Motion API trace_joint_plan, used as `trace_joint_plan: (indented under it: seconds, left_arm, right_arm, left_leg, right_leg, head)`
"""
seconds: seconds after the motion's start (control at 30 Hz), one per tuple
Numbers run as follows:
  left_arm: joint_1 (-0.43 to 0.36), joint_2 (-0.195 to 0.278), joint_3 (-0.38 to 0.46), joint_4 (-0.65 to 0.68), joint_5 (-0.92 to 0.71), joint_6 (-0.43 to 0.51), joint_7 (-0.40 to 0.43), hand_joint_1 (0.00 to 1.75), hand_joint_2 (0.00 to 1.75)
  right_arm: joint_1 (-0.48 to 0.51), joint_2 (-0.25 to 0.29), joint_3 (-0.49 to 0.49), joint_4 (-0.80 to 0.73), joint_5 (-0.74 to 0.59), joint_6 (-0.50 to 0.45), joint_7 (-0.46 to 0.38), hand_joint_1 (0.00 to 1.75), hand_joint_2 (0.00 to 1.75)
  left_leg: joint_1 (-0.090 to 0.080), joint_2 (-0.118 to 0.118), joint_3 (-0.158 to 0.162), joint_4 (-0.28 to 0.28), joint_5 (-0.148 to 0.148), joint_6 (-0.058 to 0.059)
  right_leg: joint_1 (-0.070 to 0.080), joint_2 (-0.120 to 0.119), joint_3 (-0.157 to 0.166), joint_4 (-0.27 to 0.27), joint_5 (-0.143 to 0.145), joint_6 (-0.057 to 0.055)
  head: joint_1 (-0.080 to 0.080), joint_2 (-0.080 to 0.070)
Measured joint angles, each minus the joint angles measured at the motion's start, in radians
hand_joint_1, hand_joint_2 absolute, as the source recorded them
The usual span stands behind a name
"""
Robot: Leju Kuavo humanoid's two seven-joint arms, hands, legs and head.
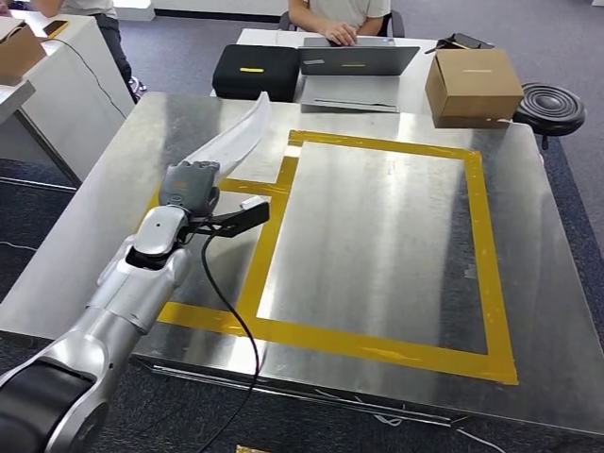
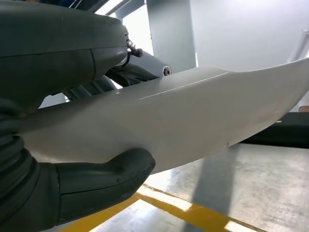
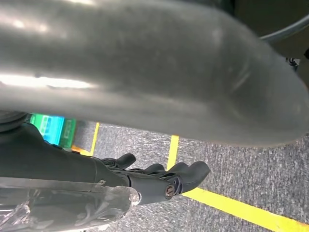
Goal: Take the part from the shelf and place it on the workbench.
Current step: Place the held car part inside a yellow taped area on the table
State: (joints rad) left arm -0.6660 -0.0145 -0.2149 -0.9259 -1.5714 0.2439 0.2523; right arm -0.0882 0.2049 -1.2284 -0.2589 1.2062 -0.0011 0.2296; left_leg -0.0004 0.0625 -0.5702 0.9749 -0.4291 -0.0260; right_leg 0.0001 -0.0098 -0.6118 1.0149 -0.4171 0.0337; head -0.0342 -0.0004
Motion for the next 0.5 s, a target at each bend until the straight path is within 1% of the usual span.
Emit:
trace_joint_plan:
  seconds: [0.1, 0.17, 0.27, 0.37, 0.43, 0.5]
  left_arm:
    - [-0.003, 0.019, -0.032, 0.006, 0.0, 0.0, 0.01, 1.75, 1.75]
    - [-0.014, 0.037, -0.072, 0.018, 0.0, -0.002, 0.024, 1.75, 1.75]
    - [-0.038, 0.054, -0.116, 0.057, 0.0, -0.038, 0.033, 1.75, 1.75]
    - [-0.053, 0.055, -0.113, 0.084, 0.0, -0.123, 0.041, 1.75, 1.75]
    - [-0.059, 0.054, -0.1, 0.099, 0.001, -0.207, 0.046, 1.75, 1.75]
    - [-0.066, 0.049, -0.064, 0.127, 0.002, -0.296, 0.054, 1.75, 1.75]
  right_arm:
    - [0.001, 0.001, 0.0, 0.0, 0.001, 0.001, -0.001, 0.0, 0.0]
    - [0.001, 0.001, 0.0, 0.0, 0.004, 0.006, -0.008, 0.0, 0.0]
    - [0.002, -0.001, 0.003, 0.0, 0.012, 0.026, -0.032, 0.0, 0.0]
    - [0.002, -0.008, 0.007, 0.0, 0.016, 0.039, -0.049, 0.0, 0.0]
    - [0.002, -0.014, 0.009, 0.0, 0.02, 0.04, -0.05, 0.0, 0.0]
    - [0.001, -0.022, 0.012, 0.0, 0.027, 0.04, -0.049, 0.0, 0.0]
  left_leg:
    - [0.0, 0.0, 0.0, 0.0, 0.0, 0.0]
    - [0.0, 0.0, 0.0, 0.0, 0.0, 0.0]
    - [0.0, 0.0, 0.0, 0.0, 0.0, 0.0]
    - [0.0, 0.0, 0.0, 0.0, 0.0, 0.0]
    - [0.0, 0.0, 0.0, 0.0, 0.0, 0.0]
    - [0.0, 0.0, 0.0, 0.0, 0.0, 0.0]
  right_leg:
    - [0.0, 0.0, 0.0, 0.0, 0.0, 0.0]
    - [0.0, 0.0, 0.0, 0.0, 0.0, 0.0]
    - [0.0, 0.0, 0.0, 0.0, 0.0, 0.0]
    - [0.0, 0.0, 0.0, 0.0, 0.0, 0.0]
    - [0.0, 0.0, 0.0, 0.0, 0.0, 0.0]
    - [0.0, 0.001, 0.0, 0.0, 0.0, 0.0]
  head:
    - [0.0, 0.0]
    - [0.0, 0.0]
    - [0.0, 0.0]
    - [0.0, 0.0]
    - [0.0, 0.0]
    - [0.0, 0.0]
